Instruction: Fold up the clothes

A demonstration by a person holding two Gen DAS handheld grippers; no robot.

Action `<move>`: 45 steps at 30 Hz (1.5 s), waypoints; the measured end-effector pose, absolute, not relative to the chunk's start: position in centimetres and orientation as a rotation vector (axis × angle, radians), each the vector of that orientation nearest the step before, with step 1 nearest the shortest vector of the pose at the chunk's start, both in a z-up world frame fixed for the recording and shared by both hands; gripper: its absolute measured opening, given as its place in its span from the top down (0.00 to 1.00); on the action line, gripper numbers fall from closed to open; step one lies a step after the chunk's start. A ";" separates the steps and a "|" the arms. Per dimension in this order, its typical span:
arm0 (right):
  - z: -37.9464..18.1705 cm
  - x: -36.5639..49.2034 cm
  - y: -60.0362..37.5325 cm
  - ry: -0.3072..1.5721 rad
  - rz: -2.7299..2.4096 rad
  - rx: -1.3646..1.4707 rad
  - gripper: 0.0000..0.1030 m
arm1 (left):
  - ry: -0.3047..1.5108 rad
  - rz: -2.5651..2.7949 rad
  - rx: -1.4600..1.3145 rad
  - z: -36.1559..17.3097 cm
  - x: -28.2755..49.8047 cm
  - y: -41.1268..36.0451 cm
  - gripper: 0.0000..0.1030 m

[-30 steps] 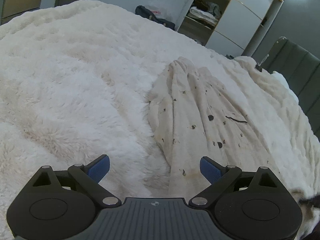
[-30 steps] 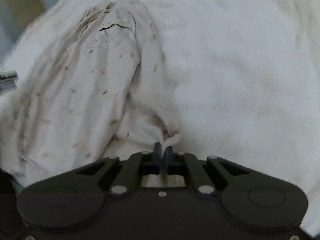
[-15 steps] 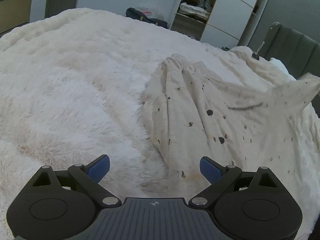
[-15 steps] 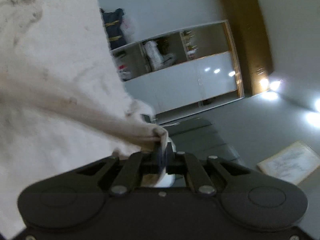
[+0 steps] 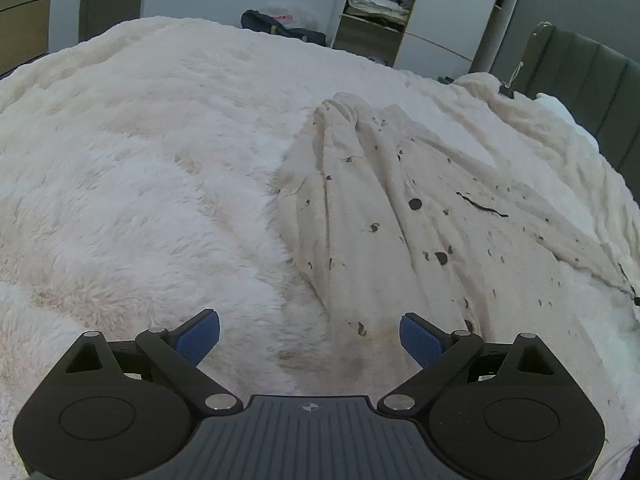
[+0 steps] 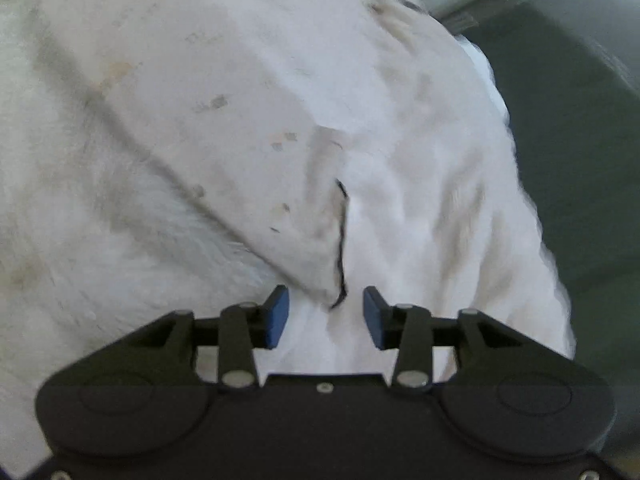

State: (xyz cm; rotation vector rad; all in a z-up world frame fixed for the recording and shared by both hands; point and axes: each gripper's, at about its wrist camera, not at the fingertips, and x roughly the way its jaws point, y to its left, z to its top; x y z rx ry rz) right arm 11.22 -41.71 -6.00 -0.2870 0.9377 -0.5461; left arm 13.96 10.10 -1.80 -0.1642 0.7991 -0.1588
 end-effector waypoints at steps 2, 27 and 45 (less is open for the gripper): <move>-3.6 9.9 -44.4 0.813 -0.594 0.138 0.55 | 0.798 -0.157 -0.160 -1.8 13.9 10.1 0.08; -5.1 11.2 -19.3 0.611 0.382 0.592 0.48 | 0.998 -0.139 -0.193 -2.8 8.1 6.8 0.20; -2.2 9.8 -19.7 0.555 0.447 0.602 0.47 | 0.809 -0.566 -0.254 3.8 7.3 -5.7 0.10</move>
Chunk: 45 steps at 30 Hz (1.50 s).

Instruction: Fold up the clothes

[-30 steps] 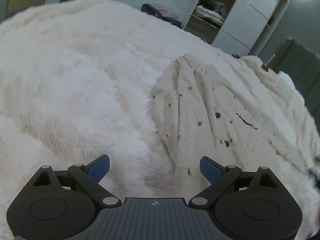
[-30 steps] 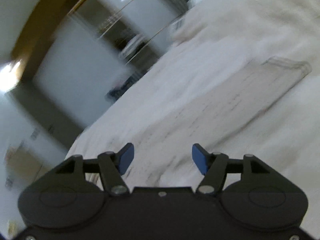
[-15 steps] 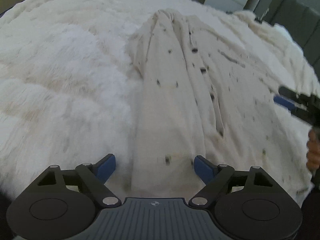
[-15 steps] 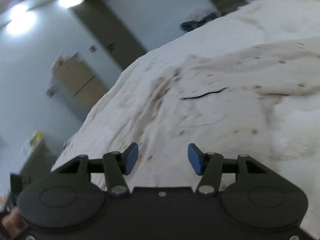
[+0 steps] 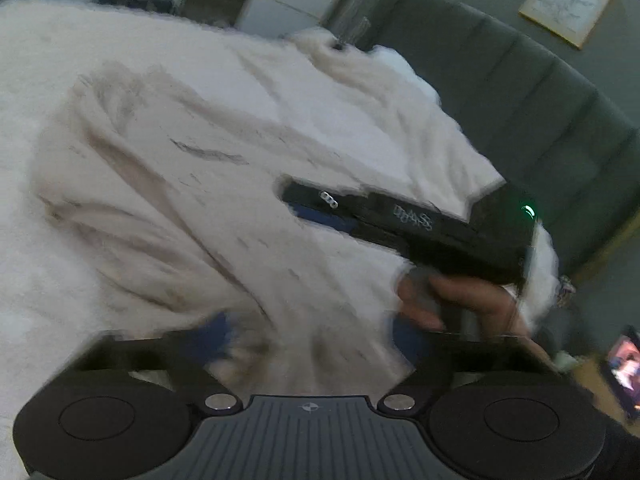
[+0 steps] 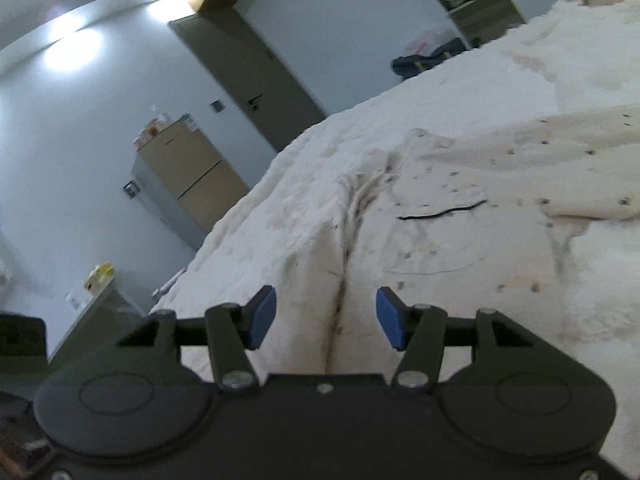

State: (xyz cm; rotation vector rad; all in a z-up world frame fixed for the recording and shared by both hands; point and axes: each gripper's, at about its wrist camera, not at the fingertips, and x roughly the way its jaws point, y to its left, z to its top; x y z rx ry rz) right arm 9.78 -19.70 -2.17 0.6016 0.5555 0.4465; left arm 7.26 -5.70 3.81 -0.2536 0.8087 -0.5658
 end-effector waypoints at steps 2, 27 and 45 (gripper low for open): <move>-2.1 9.8 -20.3 0.556 0.426 0.612 0.47 | 0.799 -0.505 -0.306 3.8 7.8 -3.2 0.10; -4.1 11.0 -23.0 0.584 0.344 0.688 0.47 | 0.851 -0.394 0.030 -0.2 10.0 -5.0 0.99; -4.4 11.3 -23.2 0.587 0.336 0.698 0.47 | 0.442 0.123 -0.045 11.5 9.9 14.1 1.00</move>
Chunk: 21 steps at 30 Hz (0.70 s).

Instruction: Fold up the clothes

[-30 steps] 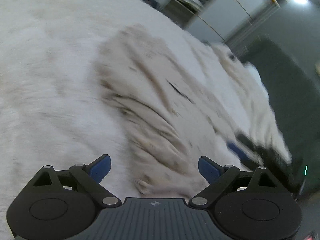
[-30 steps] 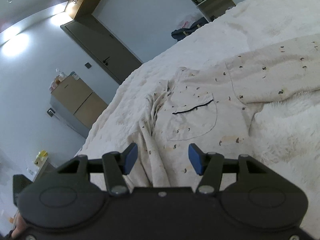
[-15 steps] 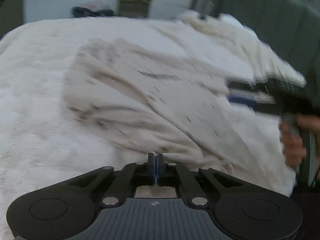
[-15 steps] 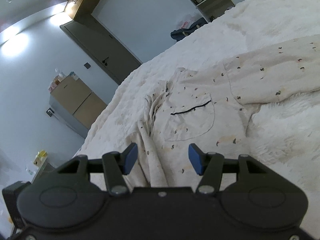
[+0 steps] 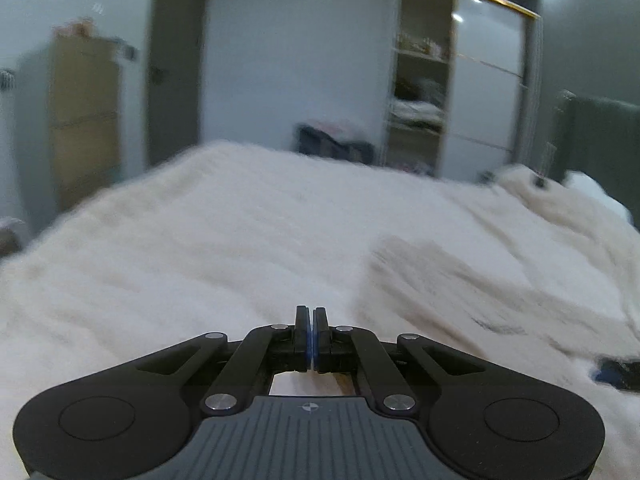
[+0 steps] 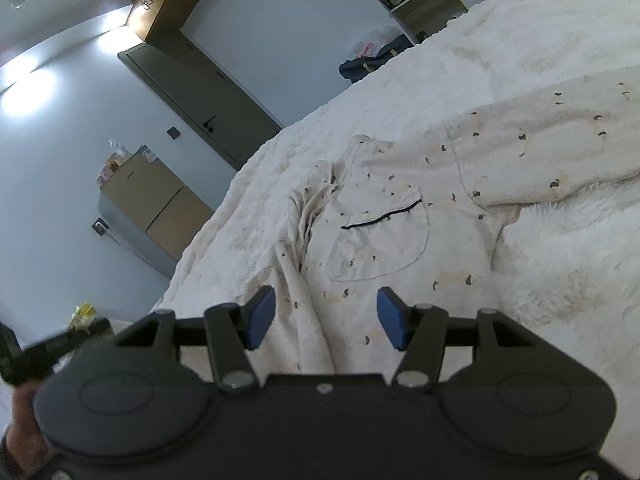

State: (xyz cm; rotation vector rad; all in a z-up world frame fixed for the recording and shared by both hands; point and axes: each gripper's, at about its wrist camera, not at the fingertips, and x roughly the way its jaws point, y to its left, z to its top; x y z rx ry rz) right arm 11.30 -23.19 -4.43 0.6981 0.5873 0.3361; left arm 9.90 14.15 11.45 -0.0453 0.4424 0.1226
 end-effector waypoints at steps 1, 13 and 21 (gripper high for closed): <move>-4.5 11.3 -23.2 0.588 0.335 0.698 0.47 | 0.417 0.165 -0.035 12.5 10.2 15.5 1.00; -4.9 11.9 -22.5 0.610 0.336 0.676 0.47 | 0.819 0.052 -0.107 7.8 14.0 18.6 0.14; -4.9 11.5 -21.9 0.632 0.350 0.635 0.47 | 1.073 0.025 -0.070 -2.6 16.1 10.3 0.96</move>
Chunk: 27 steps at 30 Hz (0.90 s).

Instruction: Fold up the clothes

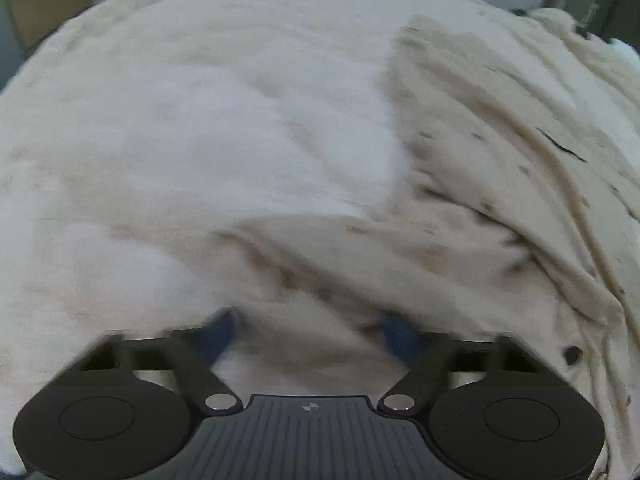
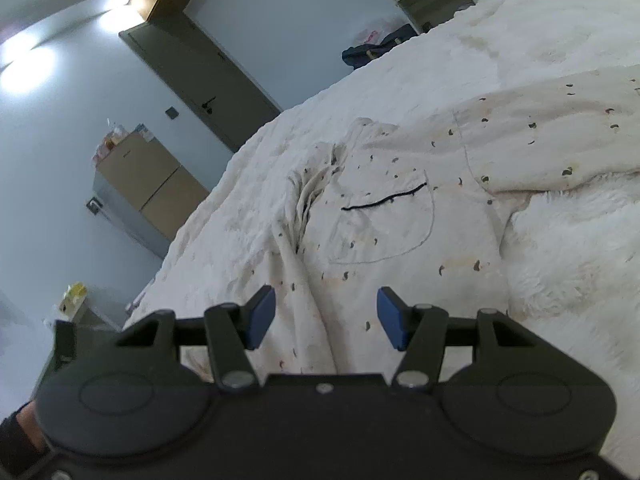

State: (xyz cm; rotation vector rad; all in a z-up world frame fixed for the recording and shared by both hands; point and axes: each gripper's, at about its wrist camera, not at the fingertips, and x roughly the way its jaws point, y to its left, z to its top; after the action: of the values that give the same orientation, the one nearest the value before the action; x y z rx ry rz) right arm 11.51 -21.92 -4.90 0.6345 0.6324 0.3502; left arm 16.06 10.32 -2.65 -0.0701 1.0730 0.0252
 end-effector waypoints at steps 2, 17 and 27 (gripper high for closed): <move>-4.9 11.3 -22.3 0.629 0.343 0.643 0.47 | 1.019 -0.015 -0.095 -1.6 14.4 9.5 0.98; -4.7 11.5 -22.8 0.612 0.341 0.682 0.47 | 1.023 0.096 -0.535 3.4 -1.2 11.7 0.96; -4.6 11.4 -24.0 0.587 0.305 0.703 0.46 | 0.756 -0.588 0.361 4.5 -2.2 -6.8 0.22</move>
State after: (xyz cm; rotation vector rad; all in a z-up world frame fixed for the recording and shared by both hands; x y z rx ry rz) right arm 11.45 -24.02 -4.61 0.7035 0.5867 0.3051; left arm -2.16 -6.77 4.54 0.3609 0.7555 -0.5881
